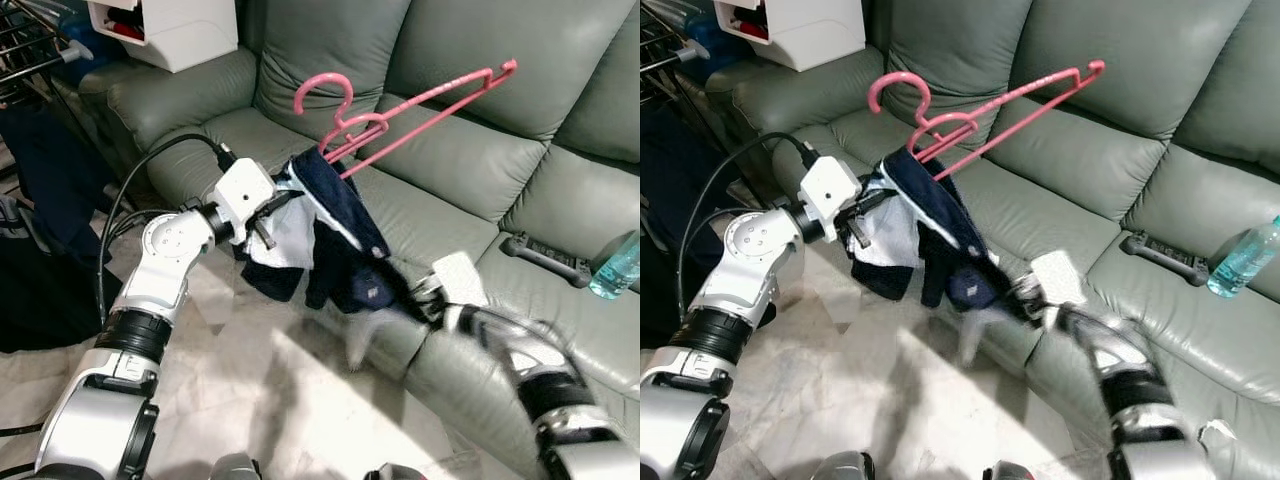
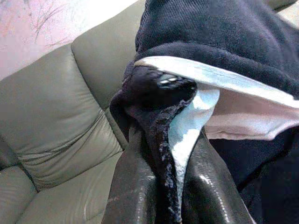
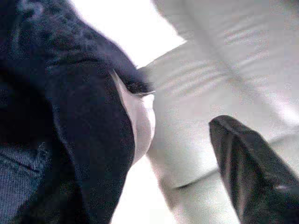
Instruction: Hang hanger
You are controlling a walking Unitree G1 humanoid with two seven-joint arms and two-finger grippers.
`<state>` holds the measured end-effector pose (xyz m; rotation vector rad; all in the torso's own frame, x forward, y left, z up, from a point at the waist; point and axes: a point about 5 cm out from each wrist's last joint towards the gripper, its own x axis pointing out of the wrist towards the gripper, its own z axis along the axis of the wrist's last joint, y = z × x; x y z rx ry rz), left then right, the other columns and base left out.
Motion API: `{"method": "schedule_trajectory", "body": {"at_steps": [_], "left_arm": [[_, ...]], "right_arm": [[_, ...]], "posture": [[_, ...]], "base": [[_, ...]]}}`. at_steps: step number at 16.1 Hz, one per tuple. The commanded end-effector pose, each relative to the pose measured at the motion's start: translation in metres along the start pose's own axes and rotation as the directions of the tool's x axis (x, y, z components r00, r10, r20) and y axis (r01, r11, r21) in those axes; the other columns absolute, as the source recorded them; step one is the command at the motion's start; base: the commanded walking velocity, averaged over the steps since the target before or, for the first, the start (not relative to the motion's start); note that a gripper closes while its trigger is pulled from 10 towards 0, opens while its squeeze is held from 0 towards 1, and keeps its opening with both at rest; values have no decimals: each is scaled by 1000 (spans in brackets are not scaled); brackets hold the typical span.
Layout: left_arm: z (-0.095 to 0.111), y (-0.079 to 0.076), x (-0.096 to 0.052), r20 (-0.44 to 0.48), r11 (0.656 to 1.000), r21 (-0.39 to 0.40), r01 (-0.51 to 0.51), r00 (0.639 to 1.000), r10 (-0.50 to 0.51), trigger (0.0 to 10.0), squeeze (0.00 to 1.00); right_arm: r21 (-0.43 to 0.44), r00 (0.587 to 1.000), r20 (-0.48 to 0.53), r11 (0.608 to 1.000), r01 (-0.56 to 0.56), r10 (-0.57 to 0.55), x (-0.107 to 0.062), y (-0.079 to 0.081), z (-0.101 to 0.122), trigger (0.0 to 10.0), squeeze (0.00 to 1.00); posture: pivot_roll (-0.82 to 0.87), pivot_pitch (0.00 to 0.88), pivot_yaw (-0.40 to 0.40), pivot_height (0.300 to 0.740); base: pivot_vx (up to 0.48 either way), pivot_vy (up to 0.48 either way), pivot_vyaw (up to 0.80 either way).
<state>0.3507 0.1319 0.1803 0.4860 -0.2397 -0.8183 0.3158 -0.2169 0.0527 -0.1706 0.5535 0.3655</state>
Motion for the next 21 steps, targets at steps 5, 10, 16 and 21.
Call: {"method": "schedule_trajectory", "body": {"at_steps": [5, 10, 16, 21], "left_arm": [[-16, 8, -28, -50, 999, 1, -33, 998, 33, 0, 0], [-37, -32, -49, -29, 922, -341, 182, 979, -204, 0, 0], [-69, -58, -69, -190, 862, -369, 349, 879, -437, 0, 0], [-81, -58, -64, -283, 888, -312, 337, 860, -425, 0, 0]], "right_arm": [[121, 823, 199, 846, 519, -533, -47, -91, 43, 0, 0], [271, 656, 331, 734, 622, -678, -74, -127, 109, 0, 0], [261, 644, 444, 777, 573, -624, -69, -117, 144, 0, 0], [237, 631, 543, 822, 517, -554, -68, -108, 157, 0, 0]], "posture": [[-96, 34, 8, 740], [-96, 35, 4, 740], [-100, 35, 2, 740], [-109, 35, 8, 740]], "base": [[0, 0, 0], [0, 0, 0], [0, 0, 0], [0, 0, 0]]}}
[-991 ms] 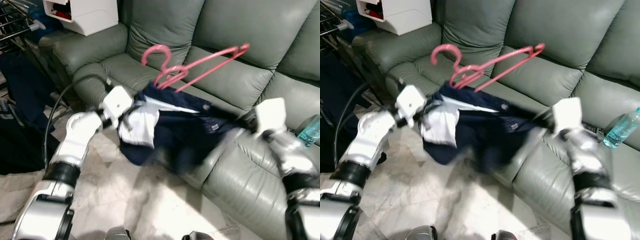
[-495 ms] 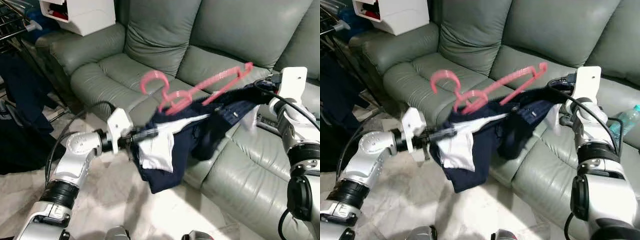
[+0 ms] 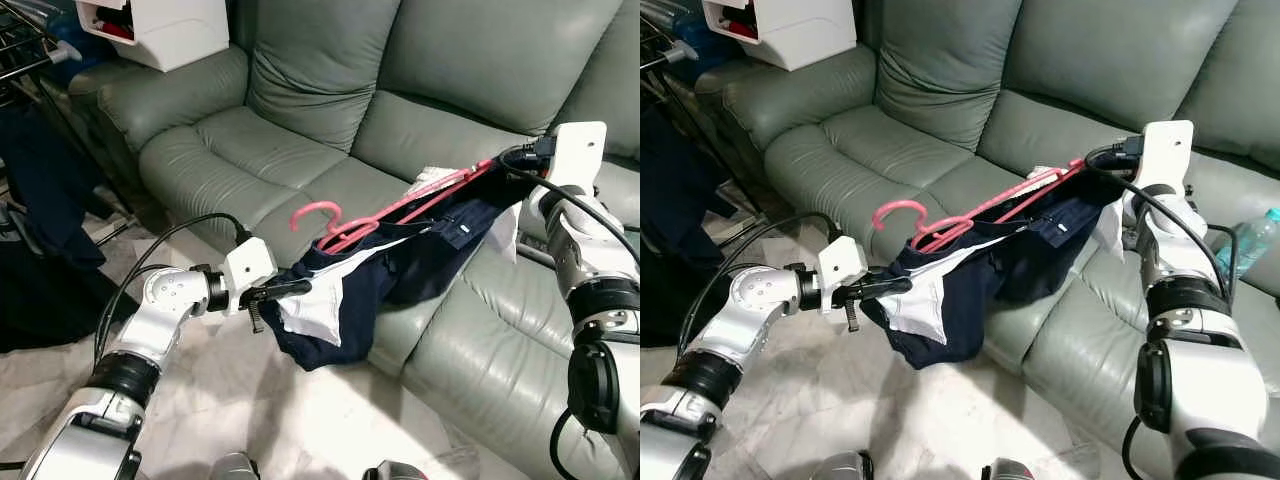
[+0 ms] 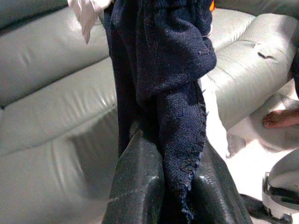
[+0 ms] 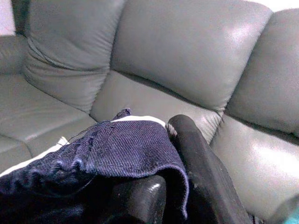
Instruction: Hang hanger
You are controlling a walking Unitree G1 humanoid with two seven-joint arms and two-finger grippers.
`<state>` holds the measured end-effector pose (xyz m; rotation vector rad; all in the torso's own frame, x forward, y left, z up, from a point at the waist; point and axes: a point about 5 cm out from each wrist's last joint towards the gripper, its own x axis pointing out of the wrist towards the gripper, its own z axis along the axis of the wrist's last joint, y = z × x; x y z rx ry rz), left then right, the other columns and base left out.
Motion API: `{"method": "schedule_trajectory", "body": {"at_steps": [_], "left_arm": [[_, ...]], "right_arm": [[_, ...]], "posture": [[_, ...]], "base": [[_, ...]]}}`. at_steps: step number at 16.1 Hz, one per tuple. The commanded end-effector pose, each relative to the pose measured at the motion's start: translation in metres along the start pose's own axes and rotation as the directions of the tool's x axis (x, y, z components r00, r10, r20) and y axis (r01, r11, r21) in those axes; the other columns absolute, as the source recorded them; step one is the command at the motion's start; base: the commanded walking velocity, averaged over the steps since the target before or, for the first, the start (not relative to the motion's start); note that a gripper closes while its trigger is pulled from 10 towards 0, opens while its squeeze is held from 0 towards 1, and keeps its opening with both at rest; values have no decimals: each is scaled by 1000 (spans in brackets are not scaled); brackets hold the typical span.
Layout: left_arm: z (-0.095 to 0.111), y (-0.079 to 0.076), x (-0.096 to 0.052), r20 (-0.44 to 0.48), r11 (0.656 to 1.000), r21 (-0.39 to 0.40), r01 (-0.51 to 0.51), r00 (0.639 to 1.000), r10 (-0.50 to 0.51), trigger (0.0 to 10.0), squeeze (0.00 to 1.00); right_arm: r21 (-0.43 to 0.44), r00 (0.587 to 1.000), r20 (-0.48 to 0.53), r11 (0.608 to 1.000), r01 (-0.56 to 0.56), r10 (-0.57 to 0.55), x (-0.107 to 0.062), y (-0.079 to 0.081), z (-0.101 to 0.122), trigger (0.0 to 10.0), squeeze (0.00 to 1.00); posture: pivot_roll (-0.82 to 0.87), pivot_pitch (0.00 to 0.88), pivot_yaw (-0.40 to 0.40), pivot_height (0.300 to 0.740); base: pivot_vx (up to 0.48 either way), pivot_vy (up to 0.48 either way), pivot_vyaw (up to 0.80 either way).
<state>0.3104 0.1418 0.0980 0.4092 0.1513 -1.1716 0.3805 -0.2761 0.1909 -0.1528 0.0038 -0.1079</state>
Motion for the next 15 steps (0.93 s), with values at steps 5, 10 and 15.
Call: {"method": "schedule_trajectory", "body": {"at_steps": [5, 10, 15], "left_arm": [[-34, -4, -16, -191, 1000, -11, 27, 981, -29, 0, 0], [-67, -3, -17, -481, 998, 61, -23, 875, 50, 0, 0], [-76, 9, -21, -585, 981, 115, -157, 787, 194, 0, 0]], "right_arm": [[-3, 984, 172, 999, 46, -45, 2, -16, 38, 0, 0], [-55, 974, 223, 998, -40, 51, 4, 5, 44, 0, 0], [-87, 955, 257, 988, -128, 147, 3, 24, 45, 0, 0]], "posture": [[-109, 33, 9, 740], [-114, 28, 12, 740], [-117, 28, 16, 740]], "base": [[0, 0, 0], [0, 0, 0], [0, 0, 0]]}}
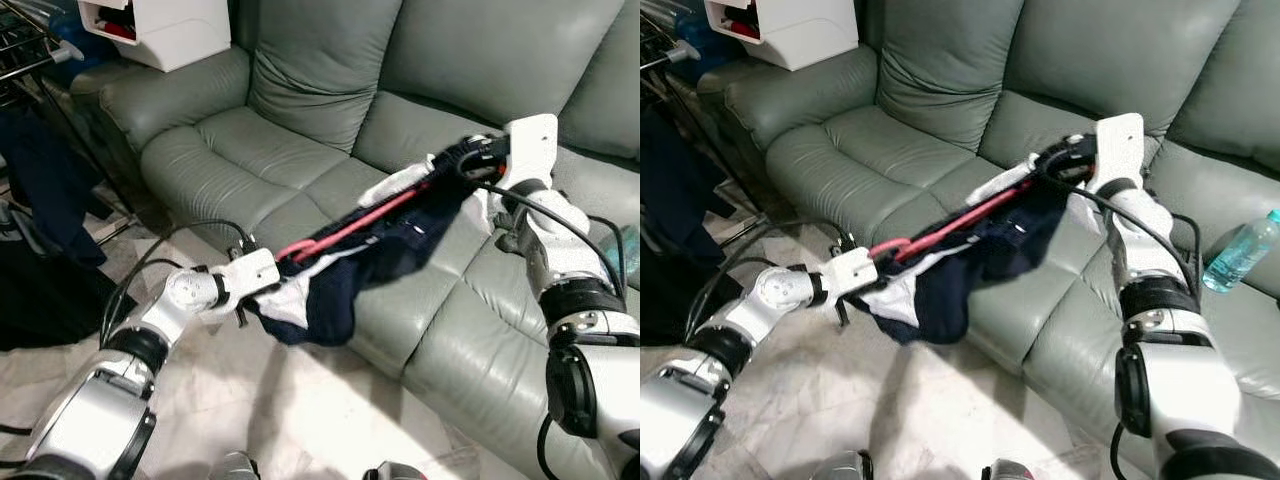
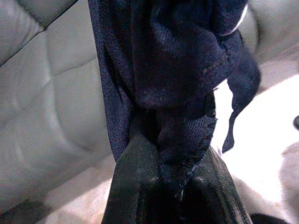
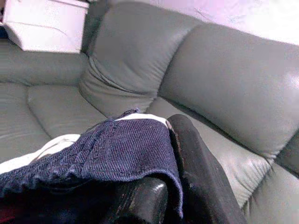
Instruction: Hang hanger
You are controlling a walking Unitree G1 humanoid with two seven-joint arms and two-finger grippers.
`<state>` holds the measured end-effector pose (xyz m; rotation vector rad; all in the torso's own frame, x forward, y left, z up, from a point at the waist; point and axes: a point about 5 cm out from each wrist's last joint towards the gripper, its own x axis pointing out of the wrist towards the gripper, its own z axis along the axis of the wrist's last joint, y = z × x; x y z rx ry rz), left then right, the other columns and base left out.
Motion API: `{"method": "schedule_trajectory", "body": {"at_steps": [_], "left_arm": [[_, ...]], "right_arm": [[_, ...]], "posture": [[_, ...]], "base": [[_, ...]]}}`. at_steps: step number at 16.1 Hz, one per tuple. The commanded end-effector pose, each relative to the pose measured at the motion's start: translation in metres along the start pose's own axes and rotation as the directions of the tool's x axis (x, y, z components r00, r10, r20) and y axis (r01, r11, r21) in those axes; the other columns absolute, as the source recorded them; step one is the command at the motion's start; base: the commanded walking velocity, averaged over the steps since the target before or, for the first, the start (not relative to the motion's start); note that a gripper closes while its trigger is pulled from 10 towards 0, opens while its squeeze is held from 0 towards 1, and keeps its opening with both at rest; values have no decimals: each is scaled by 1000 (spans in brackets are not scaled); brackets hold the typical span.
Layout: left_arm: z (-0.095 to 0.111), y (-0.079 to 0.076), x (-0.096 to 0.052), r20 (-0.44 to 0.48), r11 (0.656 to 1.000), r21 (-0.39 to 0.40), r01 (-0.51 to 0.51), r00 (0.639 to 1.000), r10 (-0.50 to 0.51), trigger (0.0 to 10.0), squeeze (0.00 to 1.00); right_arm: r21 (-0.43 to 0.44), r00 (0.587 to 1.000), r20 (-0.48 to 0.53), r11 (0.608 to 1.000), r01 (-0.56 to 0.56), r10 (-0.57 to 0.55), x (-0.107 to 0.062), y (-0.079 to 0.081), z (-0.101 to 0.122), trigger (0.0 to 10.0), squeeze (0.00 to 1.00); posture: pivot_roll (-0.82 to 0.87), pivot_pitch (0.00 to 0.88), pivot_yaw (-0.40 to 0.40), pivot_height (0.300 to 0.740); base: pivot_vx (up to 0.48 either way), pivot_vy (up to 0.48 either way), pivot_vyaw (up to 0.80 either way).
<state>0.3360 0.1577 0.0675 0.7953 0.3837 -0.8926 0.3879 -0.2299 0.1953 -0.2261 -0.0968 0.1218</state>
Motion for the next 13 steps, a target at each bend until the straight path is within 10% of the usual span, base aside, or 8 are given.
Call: {"method": "schedule_trajectory", "body": {"at_steps": [1, 8, 13], "left_arm": [[-46, -16, -11, -223, 998, -51, 36, 974, -46, 0, 0], [-40, -10, 1, -281, 959, -161, -233, 942, 182, 0, 0], [-19, -5, 15, -229, 777, -473, -416, 909, 347, 0, 0]], "right_arm": [[-21, 987, 148, 997, 74, -70, 0, -21, 33, 0, 0], [-60, 975, 220, 998, -28, 40, 11, 36, 44, 0, 0], [52, 948, 229, 970, -236, 219, 10, 122, 40, 0, 0]], "posture": [[-117, 27, 19, 740], [-116, 16, 18, 740], [-104, 14, 14, 740]], "base": [[0, 0, 0], [0, 0, 0], [0, 0, 0]]}}
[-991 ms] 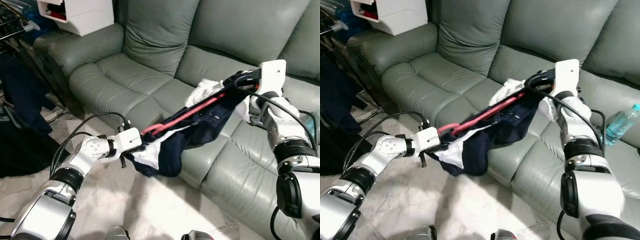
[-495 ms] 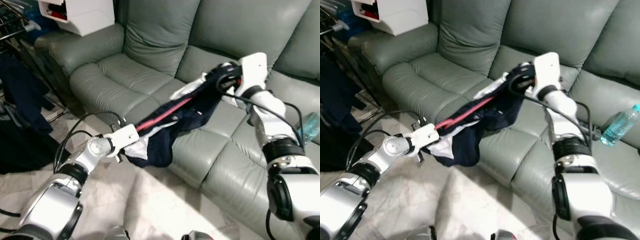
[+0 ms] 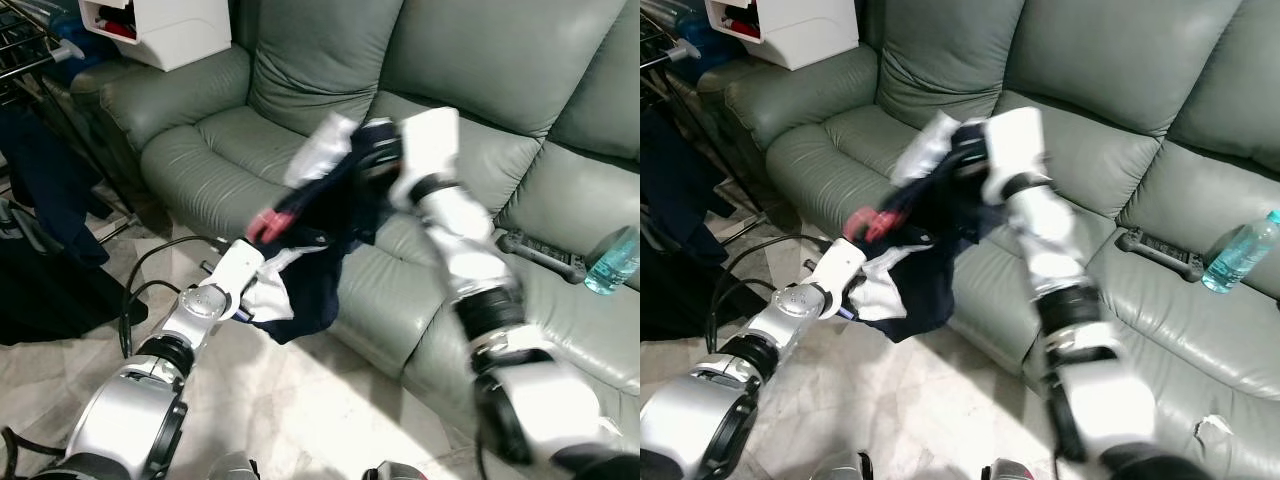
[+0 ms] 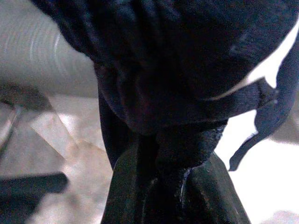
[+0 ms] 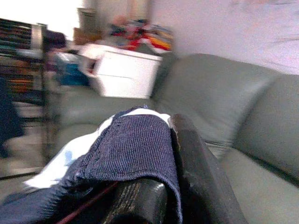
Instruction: Hang hanger
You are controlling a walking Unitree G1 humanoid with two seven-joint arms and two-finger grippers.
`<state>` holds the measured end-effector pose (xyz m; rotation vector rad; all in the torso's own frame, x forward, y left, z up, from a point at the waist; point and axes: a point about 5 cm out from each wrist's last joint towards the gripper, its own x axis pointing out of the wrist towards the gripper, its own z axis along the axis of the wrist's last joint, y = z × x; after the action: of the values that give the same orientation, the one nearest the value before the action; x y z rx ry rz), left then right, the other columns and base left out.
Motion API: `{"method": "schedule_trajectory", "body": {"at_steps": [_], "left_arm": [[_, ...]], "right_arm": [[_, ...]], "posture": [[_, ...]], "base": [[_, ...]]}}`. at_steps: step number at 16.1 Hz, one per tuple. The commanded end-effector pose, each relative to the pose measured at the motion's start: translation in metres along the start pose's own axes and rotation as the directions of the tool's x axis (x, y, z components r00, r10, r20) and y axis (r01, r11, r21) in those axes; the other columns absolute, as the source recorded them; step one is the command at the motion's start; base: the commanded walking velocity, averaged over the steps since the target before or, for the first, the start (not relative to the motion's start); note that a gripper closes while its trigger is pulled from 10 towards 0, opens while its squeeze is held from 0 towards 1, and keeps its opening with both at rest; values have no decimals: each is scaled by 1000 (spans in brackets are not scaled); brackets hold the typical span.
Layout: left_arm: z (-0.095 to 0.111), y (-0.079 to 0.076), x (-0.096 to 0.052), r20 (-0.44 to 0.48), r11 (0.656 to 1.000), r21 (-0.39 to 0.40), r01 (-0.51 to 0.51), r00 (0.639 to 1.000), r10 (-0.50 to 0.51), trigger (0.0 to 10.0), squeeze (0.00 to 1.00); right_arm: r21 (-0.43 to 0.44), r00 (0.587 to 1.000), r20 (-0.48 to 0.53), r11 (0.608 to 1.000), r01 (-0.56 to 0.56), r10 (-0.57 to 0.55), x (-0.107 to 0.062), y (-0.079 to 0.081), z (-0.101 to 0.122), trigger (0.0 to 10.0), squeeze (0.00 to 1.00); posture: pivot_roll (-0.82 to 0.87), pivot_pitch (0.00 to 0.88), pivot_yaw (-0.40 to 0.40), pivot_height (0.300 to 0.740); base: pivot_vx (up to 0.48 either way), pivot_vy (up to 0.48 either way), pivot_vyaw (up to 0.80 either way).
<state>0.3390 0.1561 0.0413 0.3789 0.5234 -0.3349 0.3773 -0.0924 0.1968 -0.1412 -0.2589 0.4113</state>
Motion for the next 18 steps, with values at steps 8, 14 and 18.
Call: {"method": "schedule_trajectory", "body": {"at_steps": [8, 14, 18], "left_arm": [[28, 22, 0, 55, 937, -309, -162, 981, 187, 0, 0], [35, 17, 2, 82, 956, -262, -129, 985, 155, 0, 0], [32, 20, 0, 105, 980, -165, -110, 986, 128, 0, 0]], "right_arm": [[99, 929, -261, 964, -246, 264, -39, 34, -47, 0, 0], [12, 836, -314, 882, -470, 450, -67, 65, -57, 10000, 0], [-52, 757, -239, 771, -635, 608, -82, 58, -32, 10000, 1000]], "posture": [[-104, 16, 20, 740], [-102, 18, 21, 740], [-104, 18, 19, 740]], "base": [[0, 0, 0], [0, 0, 0], [0, 0, 0]]}}
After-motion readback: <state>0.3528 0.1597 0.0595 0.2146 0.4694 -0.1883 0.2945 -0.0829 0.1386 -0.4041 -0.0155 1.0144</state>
